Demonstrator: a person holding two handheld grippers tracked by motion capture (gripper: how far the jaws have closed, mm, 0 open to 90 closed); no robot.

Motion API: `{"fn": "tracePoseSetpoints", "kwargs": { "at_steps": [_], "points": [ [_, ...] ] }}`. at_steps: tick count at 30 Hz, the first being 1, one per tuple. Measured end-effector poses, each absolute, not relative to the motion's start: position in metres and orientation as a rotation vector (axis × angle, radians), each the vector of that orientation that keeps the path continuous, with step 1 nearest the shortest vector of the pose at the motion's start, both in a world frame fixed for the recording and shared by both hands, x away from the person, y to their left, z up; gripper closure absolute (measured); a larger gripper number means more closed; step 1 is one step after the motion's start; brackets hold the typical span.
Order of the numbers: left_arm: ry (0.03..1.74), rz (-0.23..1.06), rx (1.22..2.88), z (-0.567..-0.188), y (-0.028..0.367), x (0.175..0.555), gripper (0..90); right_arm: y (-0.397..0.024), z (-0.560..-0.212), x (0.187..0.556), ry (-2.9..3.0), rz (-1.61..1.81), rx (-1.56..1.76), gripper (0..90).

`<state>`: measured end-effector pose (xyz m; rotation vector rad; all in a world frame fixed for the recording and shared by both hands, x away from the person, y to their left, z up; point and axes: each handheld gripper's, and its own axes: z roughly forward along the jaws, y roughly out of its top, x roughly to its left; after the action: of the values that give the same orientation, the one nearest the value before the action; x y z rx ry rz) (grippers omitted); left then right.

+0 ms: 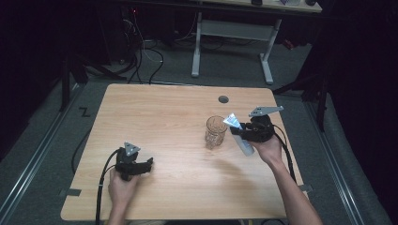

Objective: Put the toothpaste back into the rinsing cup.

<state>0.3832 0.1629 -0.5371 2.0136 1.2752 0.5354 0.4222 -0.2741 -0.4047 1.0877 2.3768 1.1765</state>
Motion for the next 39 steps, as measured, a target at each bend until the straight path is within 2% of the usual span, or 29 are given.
{"fn": "tracePoseSetpoints", "kwargs": {
  "at_steps": [39],
  "points": [
    [1.275, 0.535, 2.014, -0.537, 0.163, 0.383, 18.0, -0.241, -0.38, 0.446, 2.292, 1.317, 1.023, 66.7]
  ]
}}
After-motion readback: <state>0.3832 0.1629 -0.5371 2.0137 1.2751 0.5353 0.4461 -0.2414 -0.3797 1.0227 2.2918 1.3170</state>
